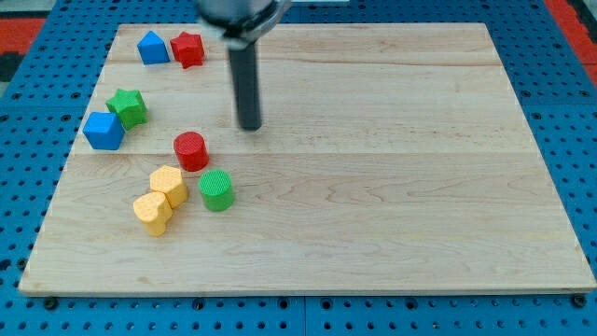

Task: Place your arm in between the yellow hexagon and green circle

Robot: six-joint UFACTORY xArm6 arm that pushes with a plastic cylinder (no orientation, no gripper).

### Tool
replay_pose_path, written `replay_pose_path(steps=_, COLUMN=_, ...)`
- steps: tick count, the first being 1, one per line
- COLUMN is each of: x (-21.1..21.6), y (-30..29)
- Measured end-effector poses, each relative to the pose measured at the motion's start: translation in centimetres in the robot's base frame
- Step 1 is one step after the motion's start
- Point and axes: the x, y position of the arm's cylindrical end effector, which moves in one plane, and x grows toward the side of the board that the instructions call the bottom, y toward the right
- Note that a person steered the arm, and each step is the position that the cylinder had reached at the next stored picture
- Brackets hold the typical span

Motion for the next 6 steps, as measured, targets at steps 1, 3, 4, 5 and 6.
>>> replay_pose_path(steps=1, x=1.0, y=-2.4)
replay_pose_path(steps=3, x=12.0, y=12.2)
replay_pose_path(steps=4, x=18.3, y=2.7)
replay_pose_path(steps=5, x=14.3, y=-2.4)
replay_pose_path(steps=6, x=8.4, y=-3.4)
